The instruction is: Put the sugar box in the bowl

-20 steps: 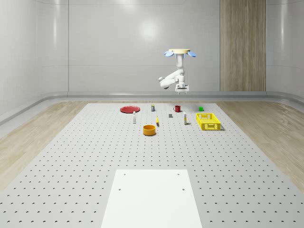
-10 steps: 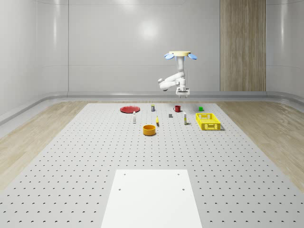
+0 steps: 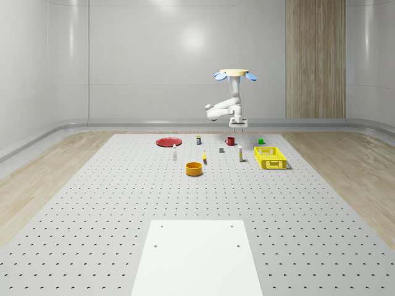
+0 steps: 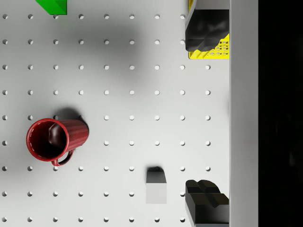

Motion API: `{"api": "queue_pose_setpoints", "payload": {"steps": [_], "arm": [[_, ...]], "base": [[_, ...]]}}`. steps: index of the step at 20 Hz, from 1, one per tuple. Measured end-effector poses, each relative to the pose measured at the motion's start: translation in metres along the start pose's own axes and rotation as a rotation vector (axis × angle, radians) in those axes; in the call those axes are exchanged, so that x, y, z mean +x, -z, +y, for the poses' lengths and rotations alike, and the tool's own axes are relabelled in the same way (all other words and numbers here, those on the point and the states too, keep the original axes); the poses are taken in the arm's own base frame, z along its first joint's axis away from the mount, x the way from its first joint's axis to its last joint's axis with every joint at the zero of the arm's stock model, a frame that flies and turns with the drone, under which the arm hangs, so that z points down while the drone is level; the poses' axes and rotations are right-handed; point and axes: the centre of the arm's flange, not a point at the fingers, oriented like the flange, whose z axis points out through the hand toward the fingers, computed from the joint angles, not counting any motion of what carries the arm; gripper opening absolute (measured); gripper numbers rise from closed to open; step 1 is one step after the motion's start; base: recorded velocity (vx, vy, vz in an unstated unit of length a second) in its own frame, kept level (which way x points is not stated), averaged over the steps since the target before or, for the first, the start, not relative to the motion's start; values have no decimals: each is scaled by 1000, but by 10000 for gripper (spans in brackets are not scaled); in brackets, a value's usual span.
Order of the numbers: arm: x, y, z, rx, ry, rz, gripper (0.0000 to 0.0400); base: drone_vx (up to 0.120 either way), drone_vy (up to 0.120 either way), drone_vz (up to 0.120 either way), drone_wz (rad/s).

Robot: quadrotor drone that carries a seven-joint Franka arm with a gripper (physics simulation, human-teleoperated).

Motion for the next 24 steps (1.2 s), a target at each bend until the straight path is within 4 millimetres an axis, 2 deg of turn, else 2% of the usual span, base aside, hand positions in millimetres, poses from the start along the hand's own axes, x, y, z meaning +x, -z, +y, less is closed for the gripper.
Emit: {"api": "queue_pose_setpoints", "payload": {"steps": [6, 11, 14, 24], "arm": [[0, 0, 0, 0, 0, 0, 400], [0, 0, 0, 0, 0, 0, 400], [0, 0, 0, 0, 0, 0, 400], [0, 0, 0, 0, 0, 1, 400]], "base": [[120, 0, -113, 0], [120, 40, 0, 0], [120, -80, 0, 0], [120, 0, -120, 0]]}}
